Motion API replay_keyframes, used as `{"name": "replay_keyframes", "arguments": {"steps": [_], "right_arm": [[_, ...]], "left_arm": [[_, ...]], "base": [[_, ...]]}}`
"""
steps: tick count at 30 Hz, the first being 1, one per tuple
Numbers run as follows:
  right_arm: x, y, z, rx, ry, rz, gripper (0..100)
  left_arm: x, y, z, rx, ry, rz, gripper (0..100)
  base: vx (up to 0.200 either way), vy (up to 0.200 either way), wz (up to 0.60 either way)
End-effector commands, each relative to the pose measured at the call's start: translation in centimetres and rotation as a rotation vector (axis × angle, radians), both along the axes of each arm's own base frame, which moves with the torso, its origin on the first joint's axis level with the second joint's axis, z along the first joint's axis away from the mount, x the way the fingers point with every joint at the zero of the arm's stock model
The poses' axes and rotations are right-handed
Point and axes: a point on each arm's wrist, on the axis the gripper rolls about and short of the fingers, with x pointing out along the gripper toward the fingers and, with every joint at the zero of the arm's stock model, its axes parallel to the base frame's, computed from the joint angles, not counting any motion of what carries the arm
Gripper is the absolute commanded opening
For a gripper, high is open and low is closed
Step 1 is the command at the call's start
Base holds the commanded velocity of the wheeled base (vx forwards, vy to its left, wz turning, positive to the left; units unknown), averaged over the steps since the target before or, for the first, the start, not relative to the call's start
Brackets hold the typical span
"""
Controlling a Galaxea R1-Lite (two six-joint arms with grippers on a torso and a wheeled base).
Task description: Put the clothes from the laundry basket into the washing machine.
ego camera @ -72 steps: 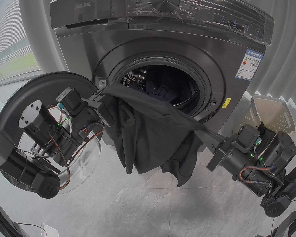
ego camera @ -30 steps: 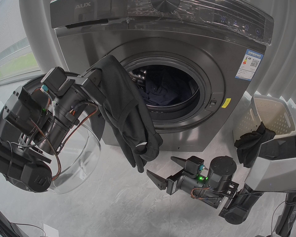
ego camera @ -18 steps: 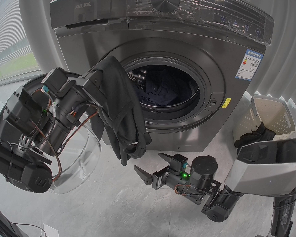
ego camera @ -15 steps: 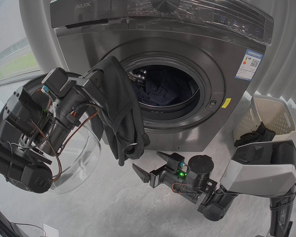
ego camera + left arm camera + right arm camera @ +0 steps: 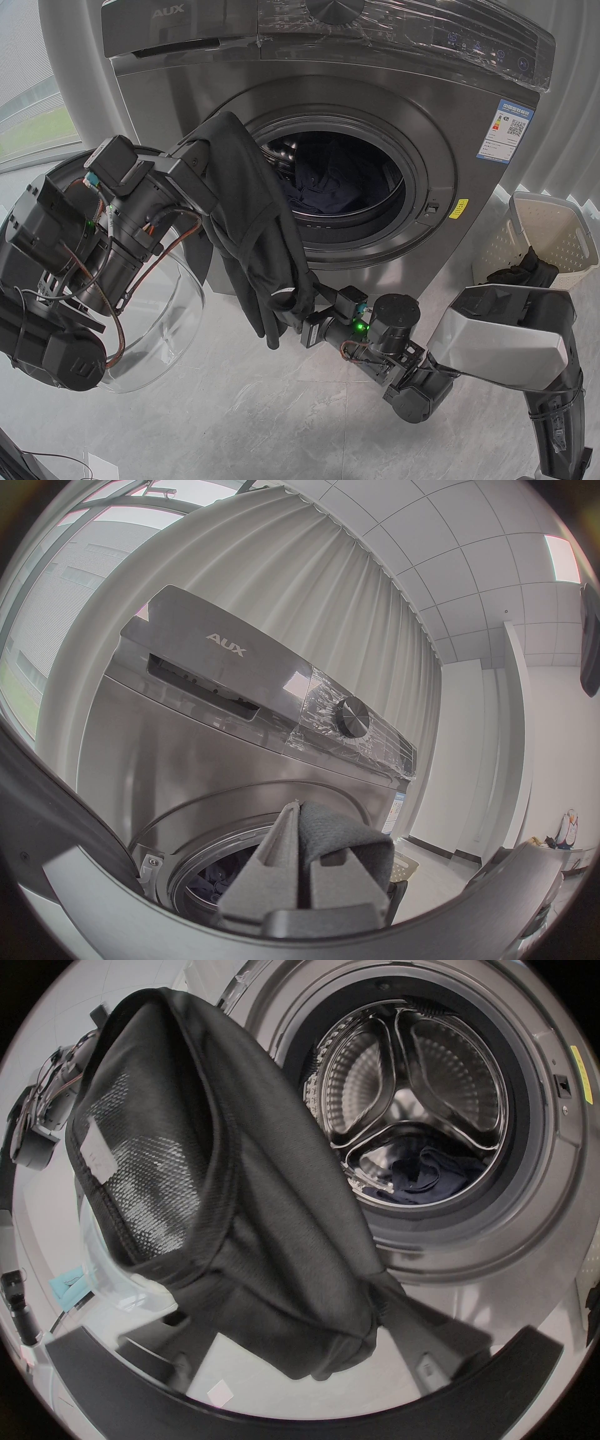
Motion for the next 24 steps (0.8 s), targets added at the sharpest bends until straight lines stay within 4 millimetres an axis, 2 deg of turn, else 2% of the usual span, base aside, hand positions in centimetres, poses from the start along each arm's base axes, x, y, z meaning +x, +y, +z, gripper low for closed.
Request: {"name": "replay_keyframes", "arguments": {"steps": [1,8,9,14,18,21,24], "right_arm": [[1.5,-0.6,-0.1,0.013,-0.017,-0.028,0],[1.0,-2.2,2.8,0.04,-0.048,-0.049,0],[0.4,-3.0,3.8,0.039,-0.048,-0.057,0],[-1.2,-6.2,6.1,0.031,-0.044,-0.099,0],[-1.3,-9.2,8.2,0.048,-0.074,-0.162,0],[-1.8,-12.2,10.8,0.076,-0.125,-0.2,0],[-2.6,-13.7,12.4,0.101,-0.157,-0.234,0]], "left_arm": [[0.0,0.0,0.0,0.0,0.002,-0.001,0],[0.2,0.1,-0.4,0.008,0.013,0.006,0],[0.4,0.1,-0.6,0.009,0.018,0.008,0],[0.8,0.2,-1.2,0.02,0.039,0.02,0],[1.3,0.8,-1.5,0.027,0.051,0.041,0],[1.3,1.1,-2.3,0.041,0.076,0.054,0],[1.4,1.1,-3.0,0.055,0.103,0.056,0]], "base": [[0.0,0.0,0.0],[0.0,0.0,0.0],[0.0,0.0,0.0],[0.0,0.0,0.0],[0.0,0.0,0.0],[0.0,0.0,0.0],[0.0,0.0,0.0]]}}
